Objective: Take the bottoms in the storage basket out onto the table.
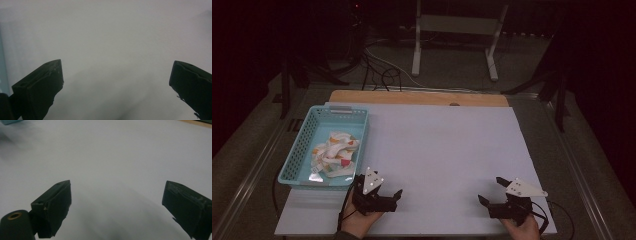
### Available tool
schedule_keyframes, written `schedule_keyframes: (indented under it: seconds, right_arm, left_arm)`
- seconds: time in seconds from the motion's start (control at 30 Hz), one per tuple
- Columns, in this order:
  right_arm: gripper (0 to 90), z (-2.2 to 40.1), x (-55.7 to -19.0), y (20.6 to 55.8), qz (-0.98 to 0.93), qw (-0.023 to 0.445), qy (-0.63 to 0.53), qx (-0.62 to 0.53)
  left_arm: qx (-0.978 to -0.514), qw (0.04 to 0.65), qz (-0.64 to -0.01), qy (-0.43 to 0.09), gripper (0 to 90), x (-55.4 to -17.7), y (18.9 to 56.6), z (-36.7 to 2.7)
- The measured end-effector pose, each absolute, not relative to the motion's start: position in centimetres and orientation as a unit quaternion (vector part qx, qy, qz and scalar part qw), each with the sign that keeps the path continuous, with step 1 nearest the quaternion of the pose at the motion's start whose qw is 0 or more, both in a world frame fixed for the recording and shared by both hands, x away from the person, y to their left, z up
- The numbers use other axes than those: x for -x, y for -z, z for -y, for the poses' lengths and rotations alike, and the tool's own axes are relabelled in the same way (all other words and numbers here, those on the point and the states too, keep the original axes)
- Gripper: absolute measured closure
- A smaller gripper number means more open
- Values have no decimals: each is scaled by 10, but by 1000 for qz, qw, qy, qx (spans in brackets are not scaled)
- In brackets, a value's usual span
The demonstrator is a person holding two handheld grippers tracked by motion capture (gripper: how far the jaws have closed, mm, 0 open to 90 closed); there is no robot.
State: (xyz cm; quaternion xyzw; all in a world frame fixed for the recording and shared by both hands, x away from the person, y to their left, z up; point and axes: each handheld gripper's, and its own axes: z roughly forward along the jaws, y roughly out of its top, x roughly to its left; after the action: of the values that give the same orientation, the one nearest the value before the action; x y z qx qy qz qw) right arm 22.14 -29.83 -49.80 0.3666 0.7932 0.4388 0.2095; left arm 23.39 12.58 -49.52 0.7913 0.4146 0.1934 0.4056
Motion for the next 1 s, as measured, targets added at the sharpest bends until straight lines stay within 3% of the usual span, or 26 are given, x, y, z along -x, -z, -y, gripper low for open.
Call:
schedule_keyframes:
  seconds: [1.0]
  right_arm:
    - [88, 289, -221, 491, -797, 220, -442, -347]
  left_arm:
    - [-793, 419, -404, -181, 1, -228, 490, -127]
